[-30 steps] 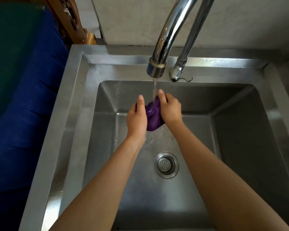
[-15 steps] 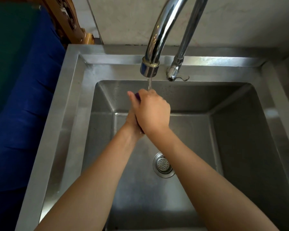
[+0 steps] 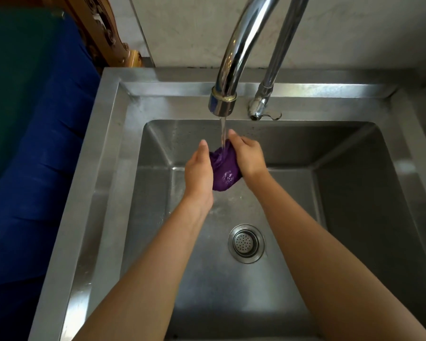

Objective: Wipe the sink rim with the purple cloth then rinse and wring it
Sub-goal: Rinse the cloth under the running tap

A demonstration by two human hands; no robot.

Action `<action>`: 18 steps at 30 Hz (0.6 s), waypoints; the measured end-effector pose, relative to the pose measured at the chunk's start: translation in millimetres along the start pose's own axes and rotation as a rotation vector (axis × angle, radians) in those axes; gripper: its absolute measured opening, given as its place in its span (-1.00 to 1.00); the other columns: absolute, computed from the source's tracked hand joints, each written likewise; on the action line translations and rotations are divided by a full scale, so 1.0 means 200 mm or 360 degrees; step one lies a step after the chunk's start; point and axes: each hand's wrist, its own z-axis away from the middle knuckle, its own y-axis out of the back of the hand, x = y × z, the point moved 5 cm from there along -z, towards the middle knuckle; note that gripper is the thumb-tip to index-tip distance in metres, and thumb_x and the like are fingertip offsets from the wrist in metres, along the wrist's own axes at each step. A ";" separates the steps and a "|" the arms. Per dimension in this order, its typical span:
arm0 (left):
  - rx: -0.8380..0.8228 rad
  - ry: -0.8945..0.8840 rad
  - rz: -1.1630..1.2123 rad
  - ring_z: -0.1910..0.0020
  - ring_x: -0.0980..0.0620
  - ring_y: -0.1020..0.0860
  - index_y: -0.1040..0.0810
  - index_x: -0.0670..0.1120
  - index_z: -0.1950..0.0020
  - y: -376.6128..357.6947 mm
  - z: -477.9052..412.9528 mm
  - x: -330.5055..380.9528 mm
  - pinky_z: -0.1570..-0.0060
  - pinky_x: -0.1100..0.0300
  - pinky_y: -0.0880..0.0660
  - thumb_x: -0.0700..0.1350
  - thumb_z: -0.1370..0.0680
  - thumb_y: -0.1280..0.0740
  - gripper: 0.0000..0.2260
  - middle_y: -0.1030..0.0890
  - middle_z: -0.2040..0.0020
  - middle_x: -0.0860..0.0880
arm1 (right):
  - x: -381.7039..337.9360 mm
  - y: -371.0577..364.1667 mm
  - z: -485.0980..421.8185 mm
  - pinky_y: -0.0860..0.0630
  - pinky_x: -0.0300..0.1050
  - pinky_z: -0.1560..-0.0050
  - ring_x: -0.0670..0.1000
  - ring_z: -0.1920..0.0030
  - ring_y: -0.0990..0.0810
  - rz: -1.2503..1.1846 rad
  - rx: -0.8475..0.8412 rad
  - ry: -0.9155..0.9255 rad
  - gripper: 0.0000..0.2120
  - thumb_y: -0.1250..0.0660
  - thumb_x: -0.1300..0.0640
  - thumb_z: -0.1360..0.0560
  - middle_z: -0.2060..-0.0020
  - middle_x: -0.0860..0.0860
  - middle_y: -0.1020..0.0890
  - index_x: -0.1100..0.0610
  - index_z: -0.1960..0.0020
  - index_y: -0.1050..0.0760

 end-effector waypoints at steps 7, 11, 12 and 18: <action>-0.0197 0.0147 0.0175 -0.11 -0.02 -0.59 -0.48 0.00 -0.24 0.06 -0.05 -0.05 -0.09 0.00 -0.52 0.21 -0.54 -0.16 -0.59 -0.61 -0.15 -0.03 | 0.20 0.14 0.02 -0.47 0.11 -0.24 0.07 -0.18 -0.52 -0.0177 -0.0020 -0.0190 -0.59 -0.03 -0.10 -0.60 -0.17 0.06 -0.53 0.10 -0.30 -0.39; -0.0339 0.0181 0.0267 -0.12 -0.02 -0.59 -0.45 -0.05 -0.30 0.08 -0.06 -0.06 -0.06 0.03 -0.53 0.09 -0.55 -0.23 -0.63 -0.61 -0.16 -0.05 | 0.26 0.13 0.05 -0.54 -0.01 -0.09 0.06 -0.15 -0.57 -0.0475 -0.0111 -0.0285 -0.63 -0.06 -0.05 -0.61 -0.19 0.10 -0.58 0.11 -0.28 -0.43; -0.0336 0.0186 0.0270 -0.12 -0.02 -0.58 -0.44 -0.05 -0.30 0.08 -0.06 -0.07 -0.09 0.02 -0.52 0.06 -0.55 -0.24 -0.64 -0.60 -0.16 -0.05 | 0.28 0.13 0.06 -0.54 -0.02 -0.05 0.06 -0.14 -0.58 -0.0497 -0.0132 -0.0283 -0.65 -0.05 -0.03 -0.62 -0.16 0.09 -0.59 0.10 -0.26 -0.44; -0.0414 0.0264 0.0256 0.05 -0.04 -0.60 -0.52 -0.01 0.06 0.10 -0.07 -0.12 0.06 0.05 -0.54 0.09 -0.54 -0.24 -0.81 -0.61 0.08 -0.04 | 0.30 0.17 0.10 -0.54 0.01 0.00 0.06 -0.01 -0.61 -0.0581 -0.0133 -0.0314 -0.68 -0.09 -0.08 -0.60 0.10 0.04 -0.64 0.07 0.01 -0.54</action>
